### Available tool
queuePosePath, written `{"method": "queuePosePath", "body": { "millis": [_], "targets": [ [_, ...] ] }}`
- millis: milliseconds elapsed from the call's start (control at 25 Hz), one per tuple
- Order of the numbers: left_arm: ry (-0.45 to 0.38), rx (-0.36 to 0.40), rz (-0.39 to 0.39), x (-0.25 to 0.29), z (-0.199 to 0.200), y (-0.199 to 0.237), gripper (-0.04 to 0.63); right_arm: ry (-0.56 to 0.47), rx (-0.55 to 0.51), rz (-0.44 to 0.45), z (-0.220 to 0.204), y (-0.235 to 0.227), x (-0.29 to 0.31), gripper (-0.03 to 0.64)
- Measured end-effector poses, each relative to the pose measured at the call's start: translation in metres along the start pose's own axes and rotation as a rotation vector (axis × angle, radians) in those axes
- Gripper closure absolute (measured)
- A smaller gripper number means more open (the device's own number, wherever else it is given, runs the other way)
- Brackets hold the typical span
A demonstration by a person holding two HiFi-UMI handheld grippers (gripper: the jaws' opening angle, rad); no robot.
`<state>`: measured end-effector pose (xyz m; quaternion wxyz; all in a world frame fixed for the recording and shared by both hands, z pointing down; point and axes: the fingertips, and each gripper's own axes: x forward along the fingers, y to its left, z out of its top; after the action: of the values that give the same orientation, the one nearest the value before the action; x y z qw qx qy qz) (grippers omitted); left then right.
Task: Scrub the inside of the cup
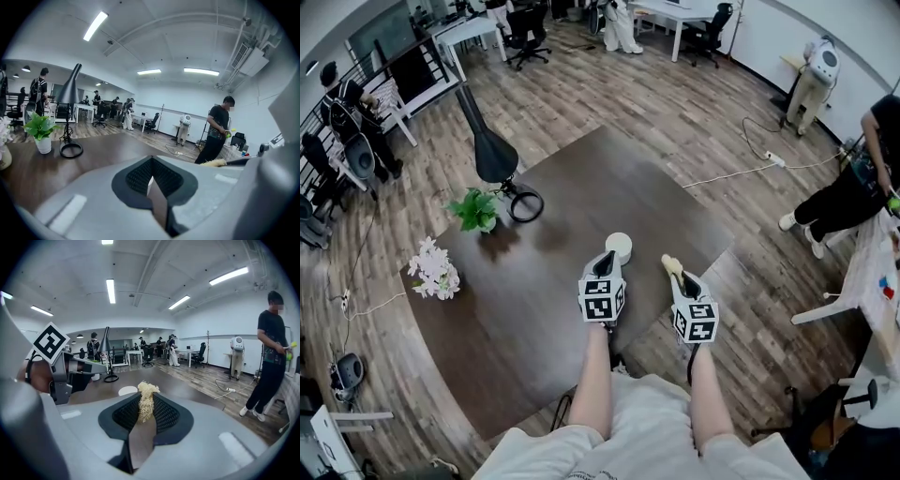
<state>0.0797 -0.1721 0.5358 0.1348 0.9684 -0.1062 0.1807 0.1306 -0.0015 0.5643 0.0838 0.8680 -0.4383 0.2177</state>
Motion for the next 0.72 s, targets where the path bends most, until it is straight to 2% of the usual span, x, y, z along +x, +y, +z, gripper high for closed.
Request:
{"method": "queuePosePath", "body": {
  "millis": [320, 480, 720],
  "targets": [
    [0.035, -0.036, 0.060, 0.007, -0.025, 0.027, 0.595, 0.041, -0.022, 0.080, 0.008, -0.008, 0.035, 0.520],
    [0.077, -0.041, 0.107, 0.007, -0.039, 0.041, 0.595, 0.009, -0.038, 0.108, 0.030, -0.009, 0.060, 0.520],
    [0.076, -0.113, 0.240, 0.011, -0.043, 0.065, 0.595, 0.035, -0.118, 0.317, 0.055, 0.026, 0.117, 0.520]
  ]
}}
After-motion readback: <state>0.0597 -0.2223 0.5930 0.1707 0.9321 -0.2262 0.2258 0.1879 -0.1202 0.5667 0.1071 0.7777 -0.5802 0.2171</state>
